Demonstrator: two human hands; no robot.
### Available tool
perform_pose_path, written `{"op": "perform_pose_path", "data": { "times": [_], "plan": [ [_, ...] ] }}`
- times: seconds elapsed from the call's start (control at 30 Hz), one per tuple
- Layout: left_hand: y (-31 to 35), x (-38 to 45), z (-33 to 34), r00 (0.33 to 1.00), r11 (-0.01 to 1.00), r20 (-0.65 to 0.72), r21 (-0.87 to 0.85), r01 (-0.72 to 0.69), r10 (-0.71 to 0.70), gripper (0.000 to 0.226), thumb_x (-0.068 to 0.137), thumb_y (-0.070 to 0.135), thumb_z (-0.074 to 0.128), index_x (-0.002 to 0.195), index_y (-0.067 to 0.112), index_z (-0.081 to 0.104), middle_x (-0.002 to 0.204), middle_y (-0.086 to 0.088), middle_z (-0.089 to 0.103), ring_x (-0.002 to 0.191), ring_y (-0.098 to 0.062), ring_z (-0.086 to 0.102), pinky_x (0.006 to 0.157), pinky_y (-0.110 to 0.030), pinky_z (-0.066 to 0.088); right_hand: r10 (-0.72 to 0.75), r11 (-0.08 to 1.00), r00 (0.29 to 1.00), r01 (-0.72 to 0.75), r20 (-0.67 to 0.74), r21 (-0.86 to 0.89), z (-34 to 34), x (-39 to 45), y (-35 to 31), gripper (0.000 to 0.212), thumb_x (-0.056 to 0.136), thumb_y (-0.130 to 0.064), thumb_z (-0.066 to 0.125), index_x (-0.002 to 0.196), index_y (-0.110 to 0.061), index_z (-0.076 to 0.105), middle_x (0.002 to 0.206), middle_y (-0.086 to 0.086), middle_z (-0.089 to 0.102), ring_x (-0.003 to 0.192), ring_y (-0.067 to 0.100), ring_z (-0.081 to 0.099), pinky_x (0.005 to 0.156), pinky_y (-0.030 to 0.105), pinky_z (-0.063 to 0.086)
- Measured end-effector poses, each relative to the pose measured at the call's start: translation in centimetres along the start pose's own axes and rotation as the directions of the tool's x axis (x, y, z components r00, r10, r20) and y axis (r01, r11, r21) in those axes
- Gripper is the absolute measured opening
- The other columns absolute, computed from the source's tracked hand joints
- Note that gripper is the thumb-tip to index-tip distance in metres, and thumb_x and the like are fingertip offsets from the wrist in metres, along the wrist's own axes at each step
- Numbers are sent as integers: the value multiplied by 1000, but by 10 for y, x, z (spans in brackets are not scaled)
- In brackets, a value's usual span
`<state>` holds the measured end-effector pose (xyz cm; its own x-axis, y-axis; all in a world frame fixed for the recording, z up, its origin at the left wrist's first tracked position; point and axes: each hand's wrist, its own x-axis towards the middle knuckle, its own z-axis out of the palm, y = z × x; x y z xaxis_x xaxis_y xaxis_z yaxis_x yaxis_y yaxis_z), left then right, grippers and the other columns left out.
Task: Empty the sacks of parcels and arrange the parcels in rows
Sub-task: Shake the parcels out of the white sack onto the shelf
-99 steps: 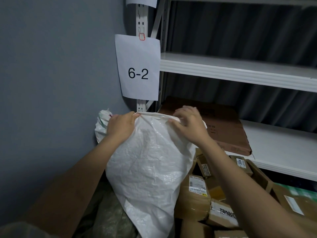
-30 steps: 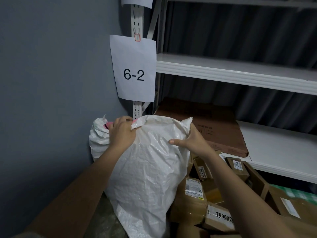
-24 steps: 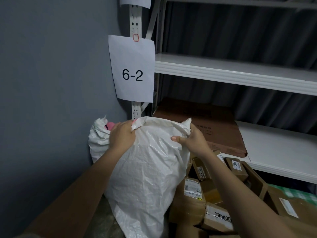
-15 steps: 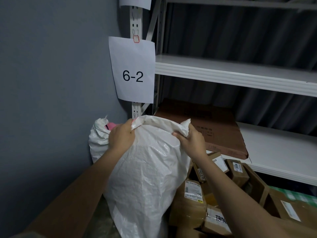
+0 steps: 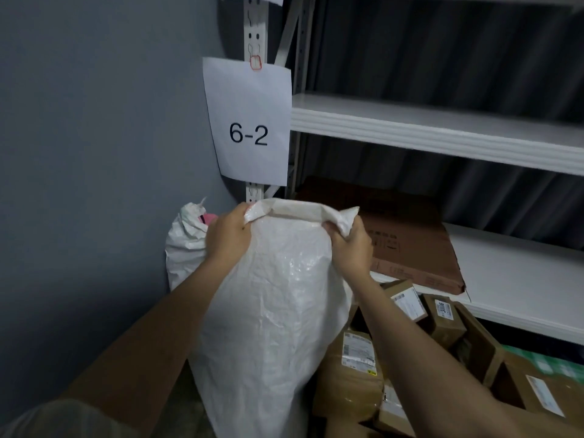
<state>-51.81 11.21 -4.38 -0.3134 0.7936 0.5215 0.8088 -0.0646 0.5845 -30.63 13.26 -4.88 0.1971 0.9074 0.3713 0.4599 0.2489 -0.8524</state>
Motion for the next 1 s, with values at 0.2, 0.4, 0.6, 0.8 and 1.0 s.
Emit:
{"op": "perform_pose_path", "data": {
  "times": [0.2, 0.4, 0.6, 0.8, 1.0],
  "plan": [
    [-3, 11, -2, 995, 997, -89, 74, -31, 37, 26, 88, 1, 47, 106, 8, 65, 90, -19, 68, 85, -39, 60, 80, -39, 39, -50, 997, 998, 52, -32, 52, -1, 3, -15, 25, 93, -33, 63, 103, -12, 55, 87, -5, 63, 82, 15, 61, 71, 34, 49],
    [-3, 14, -5, 992, 996, -123, 86, -31, 41, 22, 89, 3, 48, 101, 11, 64, 86, -15, 67, 86, -36, 57, 82, -34, 30, -86, 994, 994, 90, -60, 68, 1, 3, -18, 19, 93, -30, 62, 103, -15, 56, 85, -6, 64, 81, 16, 63, 70, 35, 51],
    [0, 20, -15, 994, 998, -111, 67, -13, 21, 28, 92, 8, 48, 112, 21, 63, 94, -8, 68, 96, -30, 58, 83, -27, 19, -151, 988, 988, 150, -41, -24, -4, 11, -25, 29, 90, -39, 64, 108, -17, 57, 90, -7, 65, 83, 17, 63, 73, 39, 53],
    [9, 24, -29, 997, 993, -56, 104, -47, 53, 23, 93, 14, 50, 111, 23, 62, 102, -2, 67, 103, -26, 56, 89, -34, 23, -149, 989, 989, 149, -22, 25, -11, 13, -33, 24, 89, -37, 67, 102, -19, 57, 83, -12, 62, 80, 14, 63, 69, 36, 52],
    [11, 24, -37, 996, 988, -28, 133, -75, 79, 24, 94, 13, 49, 114, 22, 60, 108, -2, 65, 108, -26, 53, 89, -35, 22, -174, 983, 984, 172, 25, 70, -18, 14, -35, 22, 89, -34, 68, 100, -19, 56, 83, -14, 60, 78, 4, 61, 67, 28, 50]
  ]
}}
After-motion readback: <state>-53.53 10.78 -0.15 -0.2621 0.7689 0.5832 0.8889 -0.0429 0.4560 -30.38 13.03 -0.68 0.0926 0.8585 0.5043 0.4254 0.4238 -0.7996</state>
